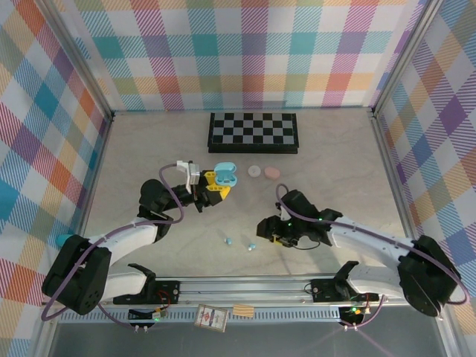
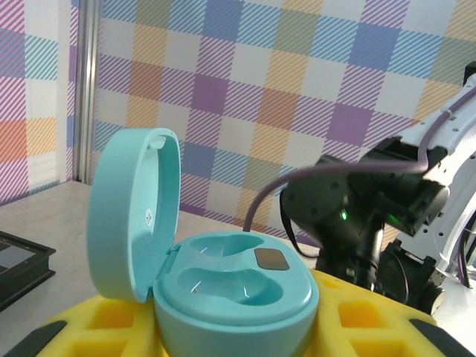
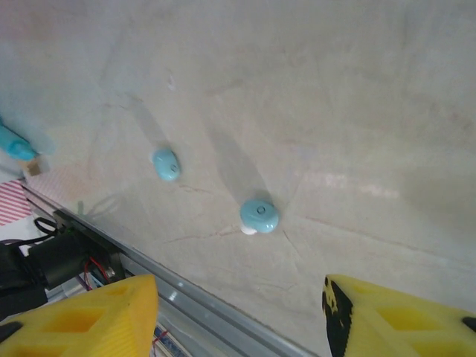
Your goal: Insert wireless bluetooth earbuds into charging case
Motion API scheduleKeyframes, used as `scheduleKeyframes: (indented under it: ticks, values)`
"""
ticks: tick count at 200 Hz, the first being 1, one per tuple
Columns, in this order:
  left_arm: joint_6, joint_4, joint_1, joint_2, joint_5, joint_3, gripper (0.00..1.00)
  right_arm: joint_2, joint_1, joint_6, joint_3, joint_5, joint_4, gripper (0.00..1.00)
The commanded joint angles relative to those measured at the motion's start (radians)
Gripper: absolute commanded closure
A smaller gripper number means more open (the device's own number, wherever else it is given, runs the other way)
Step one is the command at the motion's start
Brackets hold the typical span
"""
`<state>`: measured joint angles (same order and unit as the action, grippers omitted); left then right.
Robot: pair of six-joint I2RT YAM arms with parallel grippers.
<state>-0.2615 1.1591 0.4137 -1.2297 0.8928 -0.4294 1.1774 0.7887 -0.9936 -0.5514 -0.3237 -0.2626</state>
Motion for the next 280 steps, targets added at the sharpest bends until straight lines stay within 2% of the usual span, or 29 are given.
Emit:
scheduleKeyframes:
  ticks: [1,41,143,174,209,280]
  values:
    - [0.001,0.063,-0.016,-0.001,0.029,-0.019,0.68,0.072,0.045,-0.163,-0.019,0.01,0.064,0.4]
    - [0.008,0.043,-0.032,0.014,0.04,-0.026,0.68,0.188,0.106,-0.231,-0.057,0.014,0.094,0.41]
    - [0.01,0.037,-0.046,0.023,0.053,-0.029,0.68,0.362,0.115,-0.232,-0.157,0.004,0.096,0.49]
    - [0.01,0.036,-0.049,0.024,0.055,-0.03,0.68,0.368,0.114,-0.187,-0.192,0.032,0.044,0.5]
    - [0.01,0.038,-0.05,0.026,0.057,-0.029,0.68,0.402,0.115,-0.139,-0.237,0.043,-0.038,0.61]
    - [0.01,0.038,-0.052,0.039,0.056,-0.023,0.68,0.468,0.119,-0.037,-0.313,0.041,-0.157,0.63]
